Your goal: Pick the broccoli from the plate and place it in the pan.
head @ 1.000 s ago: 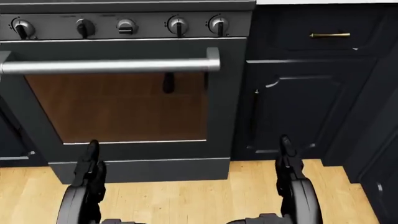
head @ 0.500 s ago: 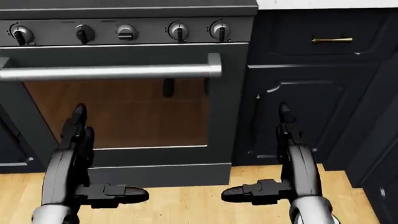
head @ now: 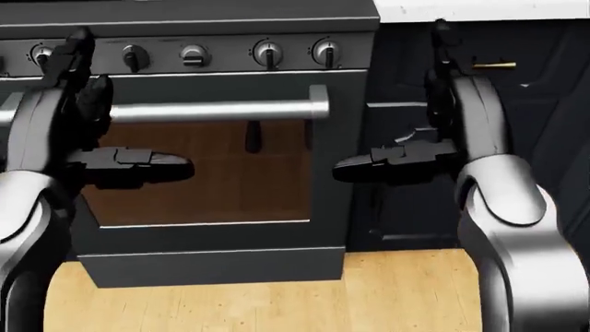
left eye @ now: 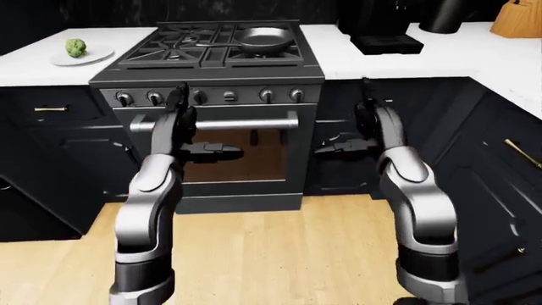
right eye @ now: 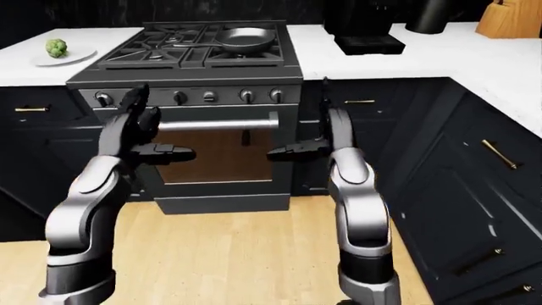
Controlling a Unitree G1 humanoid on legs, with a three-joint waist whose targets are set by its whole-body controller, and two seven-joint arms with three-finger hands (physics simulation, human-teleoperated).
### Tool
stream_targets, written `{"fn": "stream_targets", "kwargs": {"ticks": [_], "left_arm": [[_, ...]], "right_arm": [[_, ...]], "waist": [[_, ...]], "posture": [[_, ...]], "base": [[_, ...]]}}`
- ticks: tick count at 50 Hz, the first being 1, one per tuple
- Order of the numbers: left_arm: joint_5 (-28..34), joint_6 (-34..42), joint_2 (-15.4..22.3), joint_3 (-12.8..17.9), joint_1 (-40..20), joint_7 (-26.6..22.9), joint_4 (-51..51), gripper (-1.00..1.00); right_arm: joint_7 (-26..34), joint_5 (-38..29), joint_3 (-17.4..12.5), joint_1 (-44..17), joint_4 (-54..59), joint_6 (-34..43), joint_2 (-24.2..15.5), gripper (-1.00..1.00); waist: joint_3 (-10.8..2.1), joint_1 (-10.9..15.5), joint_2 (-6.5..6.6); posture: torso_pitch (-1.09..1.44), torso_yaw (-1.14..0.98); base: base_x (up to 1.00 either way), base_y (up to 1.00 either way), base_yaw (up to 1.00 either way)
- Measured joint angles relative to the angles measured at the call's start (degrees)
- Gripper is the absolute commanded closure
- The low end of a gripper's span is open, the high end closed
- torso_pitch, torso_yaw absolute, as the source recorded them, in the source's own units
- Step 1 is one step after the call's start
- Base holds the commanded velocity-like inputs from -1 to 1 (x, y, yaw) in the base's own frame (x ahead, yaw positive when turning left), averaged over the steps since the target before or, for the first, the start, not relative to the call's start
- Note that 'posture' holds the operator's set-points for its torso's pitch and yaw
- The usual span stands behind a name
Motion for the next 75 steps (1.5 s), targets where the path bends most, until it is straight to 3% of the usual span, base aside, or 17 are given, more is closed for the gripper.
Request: {"fn": "stream_targets", "kwargs": {"ticks": [11,26,32,39,43,45,49,53,55,56,57,59,62,66,69,71,75], "left_arm": [[-1.84,13.12,4.07,2.76,-4.03,2.69,-11.92,-1.0],[-7.76,22.27,7.93,5.85,-8.13,6.46,-19.49,-1.0],[-9.27,23.36,8.98,6.62,-8.89,8.16,-21.72,-1.0],[-10.79,23.34,8.79,4.79,-9.0,8.43,-21.0,-1.0],[-11.0,24.36,9.46,5.65,-9.73,8.96,-21.35,-1.0],[-10.84,25.32,9.92,6.44,-9.61,9.58,-22.05,-1.0],[-10.8,27.55,10.81,6.99,-11.14,10.5,-23.39,-1.0],[-10.94,27.01,11.47,6.57,-12.05,10.53,-24.91,-1.0],[-10.96,27.14,11.56,6.58,-12.33,10.46,-25.05,-1.0],[-10.96,27.21,11.24,6.49,-12.28,10.45,-25.11,-1.0],[-11.01,27.23,10.9,6.08,-11.81,10.35,-24.98,-1.0],[-11.37,27.8,10.68,5.02,-11.38,9.93,-24.26,-1.0],[-11.51,27.96,10.79,4.86,-11.26,9.39,-23.56,-1.0],[-10.89,27.35,11.19,5.95,-11.76,9.49,-24.34,-1.0],[-10.44,26.41,11.55,6.15,-12.05,9.49,-24.36,-1.0],[-9.96,25.59,11.55,6.46,-11.35,9.43,-23.95,-1.0],[-9.13,26.53,11.26,6.42,-10.23,9.39,-21.35,-1.0]], "right_arm": [[-2.54,5.13,-4.85,-5.6,-17.52,18.32,-4.45,-1.0],[-5.33,12.0,-7.85,-10.85,-25.16,28.9,-8.04,-1.0],[-6.35,13.8,-7.29,-10.62,-25.99,28.73,-8.25,-1.0],[-7.65,14.0,-8.16,-10.24,-24.71,29.08,-8.82,-1.0],[-7.96,14.39,-7.48,-10.96,-25.11,28.73,-8.66,-1.0],[-7.81,15.21,-6.99,-11.01,-25.67,29.7,-8.45,-1.0],[-7.95,16.35,-7.25,-12.31,-26.6,31.44,-9.02,-1.0],[-8.47,16.19,-7.46,-12.94,-27.46,30.88,-9.65,-1.0],[-8.55,16.17,-7.39,-13.04,-27.51,30.88,-9.69,-1.0],[-8.57,16.16,-7.47,-12.93,-27.42,30.9,-9.85,-1.0],[-8.63,16.06,-7.66,-12.51,-27.24,30.97,-9.85,-1.0],[-8.89,15.69,-8.04,-11.69,-26.52,31.62,-9.74,-1.0],[-9.09,15.45,-8.04,-12.18,-26.09,32.44,-9.74,-1.0],[-8.93,15.71,-7.86,-12.8,-27.24,31.57,-9.84,-1.0],[-8.94,15.71,-7.81,-13.25,-27.15,31.17,-9.83,-1.0],[-8.8,15.89,-7.17,-12.74,-27.15,31.24,-9.44,-1.0],[-8.18,16.49,-6.09,-12.48,-26.03,31.96,-9.08,-1.0]], "waist": [[0.63,-0.07,-0.08],[1.22,-0.13,0.07],[1.46,-0.24,-0.99],[1.56,-0.82,0.99],[1.78,-0.59,3.32],[2.18,-0.07,2.73],[1.22,-0.05,2.34],[1.14,0.25,0.09],[1.04,0.49,-1.85],[1.09,0.26,-1.9],[1.66,-0.26,-1.16],[2.31,-0.74,-1.48],[1.79,-0.69,-1.08],[1.95,-0.67,1.21],[1.26,-1.23,3.84],[1.97,-1.4,2.31],[1.66,-0.28,-0.23]], "posture": [[0.0,0.0],[0.0,0.0],[0.0,0.0],[0.0,0.0],[0.0,0.0],[0.0,0.0],[0.0,0.0],[0.0,0.0],[0.0,0.0],[0.0,0.0],[0.0,0.0],[0.0,0.0],[0.0,0.0],[0.0,0.0],[0.0,0.0],[0.0,0.0],[0.0,0.0]], "base": [[0.0,0.0,0.0],[0.03,0.0,0.0],[0.18,0.0,0.0],[0.19,0.0,0.0],[0.19,0.0,0.0],[0.19,0.0,0.0],[0.19,0.0,0.0],[0.15,0.0,0.0],[0.15,0.0,0.0],[0.14,0.0,0.0],[0.15,0.0,0.0],[0.12,0.0,0.0],[0.11,0.0,0.0],[0.11,0.0,0.0],[0.05,0.0,0.0],[0.0,0.09,0.0],[0.0,0.37,0.0]]}}
